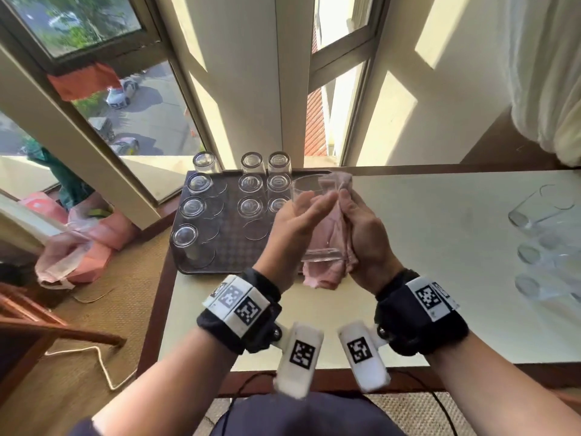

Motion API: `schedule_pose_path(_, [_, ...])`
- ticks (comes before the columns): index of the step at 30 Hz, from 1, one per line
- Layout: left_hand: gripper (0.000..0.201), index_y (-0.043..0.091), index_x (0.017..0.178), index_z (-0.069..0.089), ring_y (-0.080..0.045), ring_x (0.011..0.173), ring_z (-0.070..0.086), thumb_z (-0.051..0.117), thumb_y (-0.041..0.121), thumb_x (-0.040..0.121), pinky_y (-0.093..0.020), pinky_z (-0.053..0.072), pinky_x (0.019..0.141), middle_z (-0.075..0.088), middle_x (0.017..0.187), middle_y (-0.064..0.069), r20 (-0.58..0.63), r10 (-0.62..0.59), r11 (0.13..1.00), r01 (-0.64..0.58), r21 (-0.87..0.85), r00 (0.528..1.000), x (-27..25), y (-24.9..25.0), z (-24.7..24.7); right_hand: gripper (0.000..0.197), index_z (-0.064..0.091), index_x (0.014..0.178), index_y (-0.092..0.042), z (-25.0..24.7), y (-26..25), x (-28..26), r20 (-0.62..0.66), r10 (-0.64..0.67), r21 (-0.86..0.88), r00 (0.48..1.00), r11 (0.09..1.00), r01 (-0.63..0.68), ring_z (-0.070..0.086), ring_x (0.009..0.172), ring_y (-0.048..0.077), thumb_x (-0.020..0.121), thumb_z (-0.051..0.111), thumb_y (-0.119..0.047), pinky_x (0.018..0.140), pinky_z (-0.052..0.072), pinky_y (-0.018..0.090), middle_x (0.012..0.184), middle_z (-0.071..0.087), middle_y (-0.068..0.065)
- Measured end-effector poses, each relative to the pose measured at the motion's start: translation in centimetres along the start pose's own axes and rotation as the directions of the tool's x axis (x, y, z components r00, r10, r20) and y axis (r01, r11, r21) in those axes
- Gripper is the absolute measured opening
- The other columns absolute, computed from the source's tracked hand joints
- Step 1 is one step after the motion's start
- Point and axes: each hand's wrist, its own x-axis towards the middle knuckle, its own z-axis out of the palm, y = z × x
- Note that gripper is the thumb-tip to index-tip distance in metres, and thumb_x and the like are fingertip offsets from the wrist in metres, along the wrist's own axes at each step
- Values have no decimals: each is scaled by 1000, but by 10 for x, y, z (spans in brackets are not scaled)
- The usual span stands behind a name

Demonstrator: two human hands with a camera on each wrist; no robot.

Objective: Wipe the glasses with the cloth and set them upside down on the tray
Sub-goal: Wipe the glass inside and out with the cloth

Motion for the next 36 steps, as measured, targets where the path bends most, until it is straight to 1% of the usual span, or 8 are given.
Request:
schedule_pose_path(3, [56,0,123,62,-39,114,65,65,45,90,-53,50,103,68,121,-23,26,-3,992,6,-126,1000,1,3,0,48,51,138,-3,-2,4,-8,69,156,209,985,964,-167,60,121,34,108,29,-34,100,53,45,138,57,23])
schedule_pose_path(8, [60,18,125,53,-18,98,70,68,53,79,-34,58,85,71,107,2,132,204,978,-207,6,970,-1,-2,-3,46,55,134,-3,-10,4,-10,69,239,241,969,938,-249,65,112,33,108,32,-33,93,56,45,125,64,21])
schedule_pose_path(18, [89,39,137,33,-19,120,61,80,66,66,-43,52,102,57,121,-2,292,220,899,-310,308,931,6,-26,-2,9,72,74,-6,-23,6,-9,-377,172,-124,910,964,-234,62,77,32,81,67,-9,76,52,46,77,62,17])
schedule_pose_path(26, [94,30,146,36,-15,110,68,79,64,69,-41,54,99,68,112,-3,300,187,861,-304,409,935,16,-25,-12,54,72,107,-5,-52,0,-4,-282,75,-290,956,943,-160,71,99,33,100,37,-46,87,56,45,108,72,21])
schedule_pose_path(29, [89,29,149,36,-17,94,73,84,43,75,-27,58,78,64,105,-11,274,128,857,-246,453,953,14,-26,-25,39,68,104,2,-60,-15,-12,-252,11,-314,968,945,-92,68,66,17,105,40,-26,63,57,29,83,70,13])
schedule_pose_path(31, [84,34,145,41,-16,83,73,82,42,73,-28,60,74,65,101,-7,265,97,816,-229,532,960,12,-25,-31,23,73,104,-4,-66,-22,-18,-169,-31,-390,985,920,-38,60,56,18,101,52,-14,63,53,37,78,67,11])
schedule_pose_path(33, [79,38,140,46,-12,73,69,87,37,72,-29,60,72,66,100,-6,283,60,774,-224,593,957,12,-25,-34,25,75,110,-16,-73,-24,-21,-34,-200,-633,979,762,133,64,73,17,94,62,-3,68,54,29,100,71,11])
schedule_pose_path(36, [79,34,140,51,-11,66,67,90,34,72,-24,54,63,71,103,-6,337,33,734,-252,630,941,12,-27,-36,38,71,120,-16,-70,-23,-21,355,-325,-871,877,225,436,64,91,11,83,71,-6,77,53,14,104,68,1])
